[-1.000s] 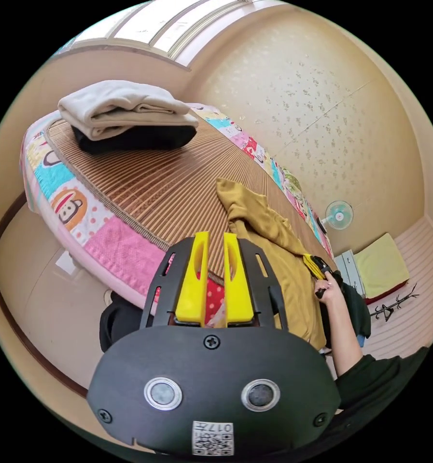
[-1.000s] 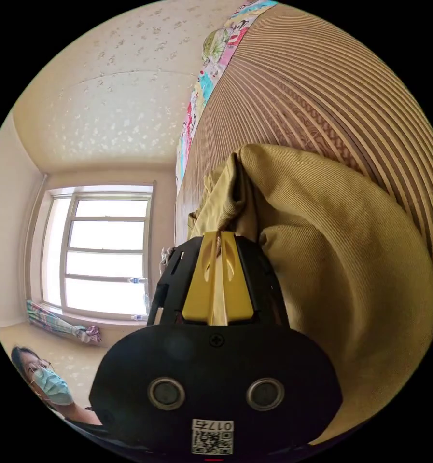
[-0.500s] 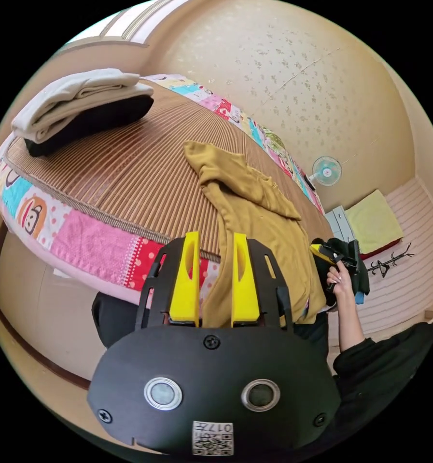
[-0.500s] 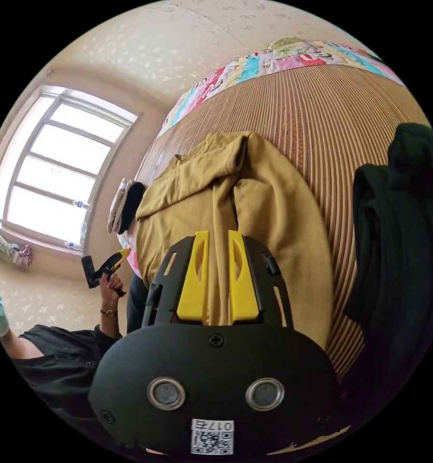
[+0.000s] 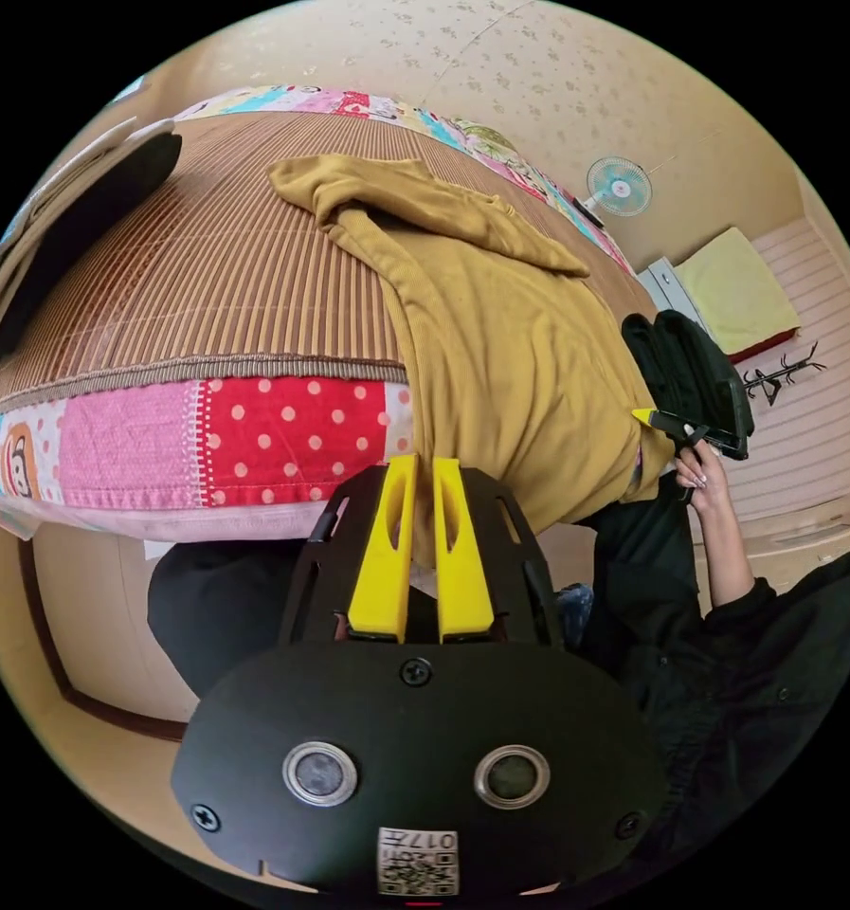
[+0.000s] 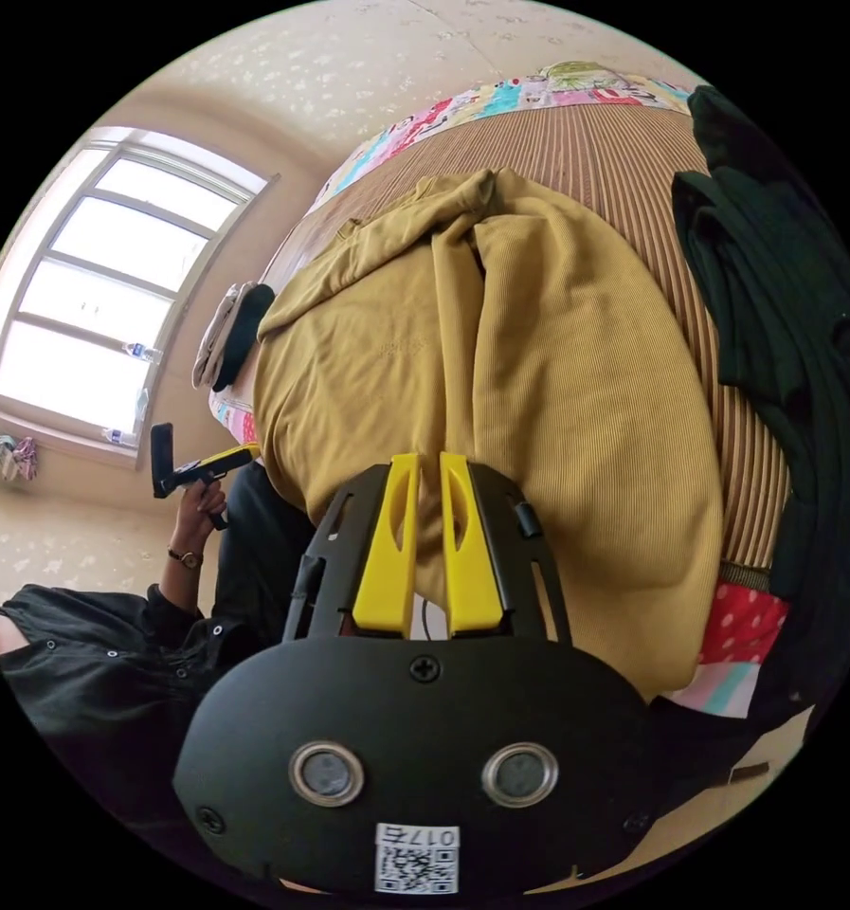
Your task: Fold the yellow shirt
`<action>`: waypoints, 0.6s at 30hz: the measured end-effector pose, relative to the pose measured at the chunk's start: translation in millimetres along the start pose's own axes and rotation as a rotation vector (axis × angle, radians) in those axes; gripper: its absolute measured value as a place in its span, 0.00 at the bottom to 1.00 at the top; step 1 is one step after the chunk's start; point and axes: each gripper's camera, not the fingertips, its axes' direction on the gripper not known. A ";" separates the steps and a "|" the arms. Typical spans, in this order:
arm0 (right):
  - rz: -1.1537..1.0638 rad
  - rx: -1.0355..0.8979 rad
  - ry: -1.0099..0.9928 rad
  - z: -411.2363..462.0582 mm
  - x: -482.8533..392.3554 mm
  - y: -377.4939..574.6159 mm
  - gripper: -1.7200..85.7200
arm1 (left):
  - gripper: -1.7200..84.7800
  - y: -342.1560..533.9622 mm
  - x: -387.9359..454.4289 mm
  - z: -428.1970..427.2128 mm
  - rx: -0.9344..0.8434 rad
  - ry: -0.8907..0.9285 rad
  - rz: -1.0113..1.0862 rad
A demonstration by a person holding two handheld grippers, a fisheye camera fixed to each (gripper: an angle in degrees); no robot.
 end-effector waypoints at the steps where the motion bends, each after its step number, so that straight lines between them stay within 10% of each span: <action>1: 0.006 0.019 -0.007 -4.1 0.0 3.3 0.07 | 0.05 -1.7 -1.8 -1.5 -0.011 0.028 0.002; 7: 0.033 0.029 0.036 -26.8 10.6 20.0 0.06 | 0.01 42.0 -32.4 -73.4 0.285 0.260 -0.050; 12: 0.058 -0.003 0.052 -38.1 31.4 40.3 0.06 | 0.01 68.7 -61.6 -67.2 0.116 -0.168 -0.349; 18: 0.271 0.068 -0.169 -62.9 87.7 80.6 0.10 | 0.01 74.3 -45.3 -66.5 0.270 0.080 -0.266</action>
